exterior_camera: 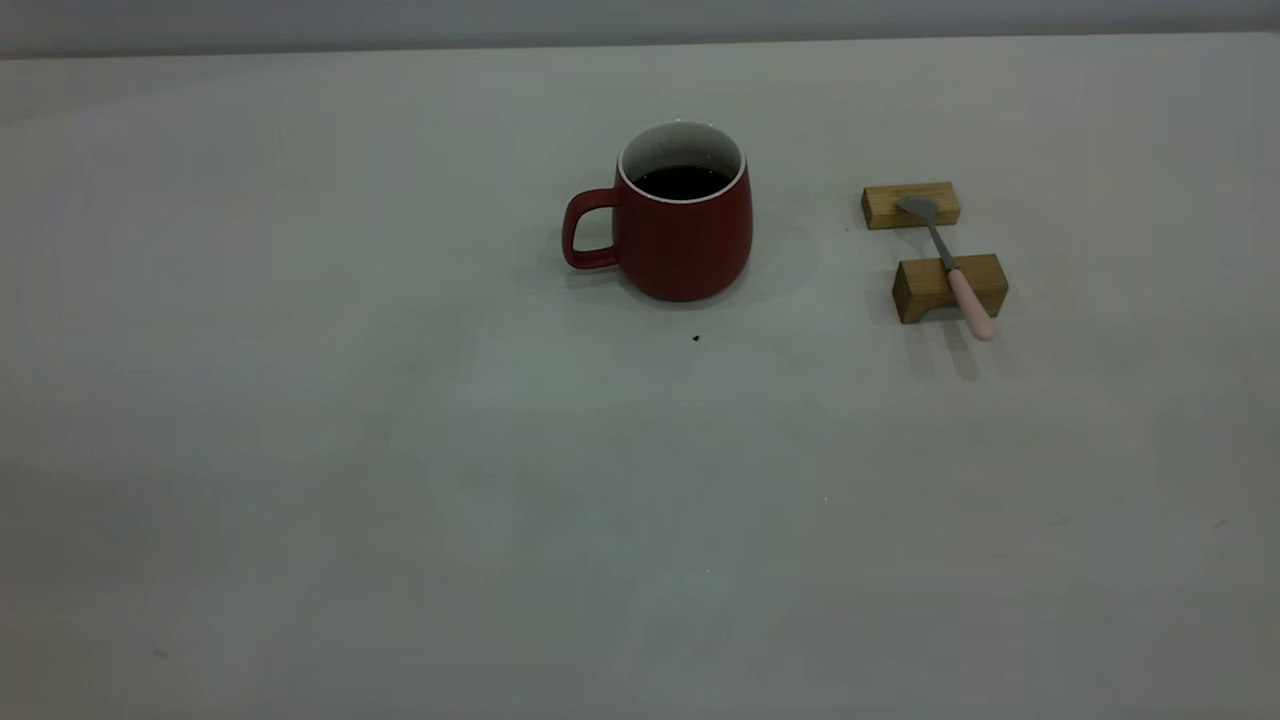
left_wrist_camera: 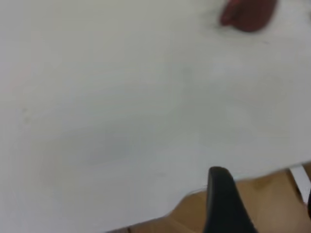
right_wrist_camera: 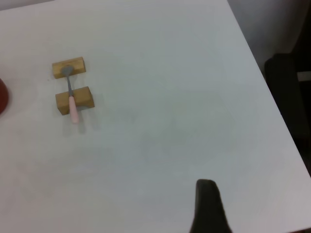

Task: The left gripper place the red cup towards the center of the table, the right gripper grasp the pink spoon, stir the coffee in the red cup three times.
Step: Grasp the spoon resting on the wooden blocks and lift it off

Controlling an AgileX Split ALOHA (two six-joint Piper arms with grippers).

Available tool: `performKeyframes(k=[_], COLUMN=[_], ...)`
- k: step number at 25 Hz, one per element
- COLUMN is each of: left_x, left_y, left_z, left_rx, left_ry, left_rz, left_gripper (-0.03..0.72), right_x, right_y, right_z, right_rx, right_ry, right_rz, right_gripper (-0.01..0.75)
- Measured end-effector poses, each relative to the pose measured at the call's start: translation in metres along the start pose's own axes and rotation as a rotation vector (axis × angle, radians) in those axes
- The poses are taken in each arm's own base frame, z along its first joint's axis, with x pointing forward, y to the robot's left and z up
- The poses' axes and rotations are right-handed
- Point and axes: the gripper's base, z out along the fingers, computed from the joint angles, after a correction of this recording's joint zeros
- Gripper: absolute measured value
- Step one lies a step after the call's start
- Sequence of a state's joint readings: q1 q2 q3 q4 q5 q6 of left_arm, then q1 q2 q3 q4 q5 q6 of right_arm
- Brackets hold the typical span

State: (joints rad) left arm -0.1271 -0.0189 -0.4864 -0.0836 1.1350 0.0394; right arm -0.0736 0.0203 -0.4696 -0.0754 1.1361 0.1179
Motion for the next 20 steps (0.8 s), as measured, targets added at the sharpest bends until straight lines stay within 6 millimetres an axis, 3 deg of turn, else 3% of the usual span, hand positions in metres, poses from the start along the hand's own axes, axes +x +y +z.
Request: performKeyframes(k=[6, 20], left_x=[-0.0008, -0.0009], left_y=[-0.0025, -0.0026], left_z=[0.0011, 0.0012], left_rx=[-0.122, -0.130], left_ry=[-0.005, -0.005], left_rz=[-0.098, -0.104], left_gripper=[0.482, 0.482], right_x=[0.0000, 0.0000], right_y=[0.0000, 0.0003], right_z=[0.0000, 0.0000], right_rx=[0.000, -0.003], right_ry=[0.000, 0.000], right_rz=[0.000, 0.002], right_gripper=[0.565, 0.565])
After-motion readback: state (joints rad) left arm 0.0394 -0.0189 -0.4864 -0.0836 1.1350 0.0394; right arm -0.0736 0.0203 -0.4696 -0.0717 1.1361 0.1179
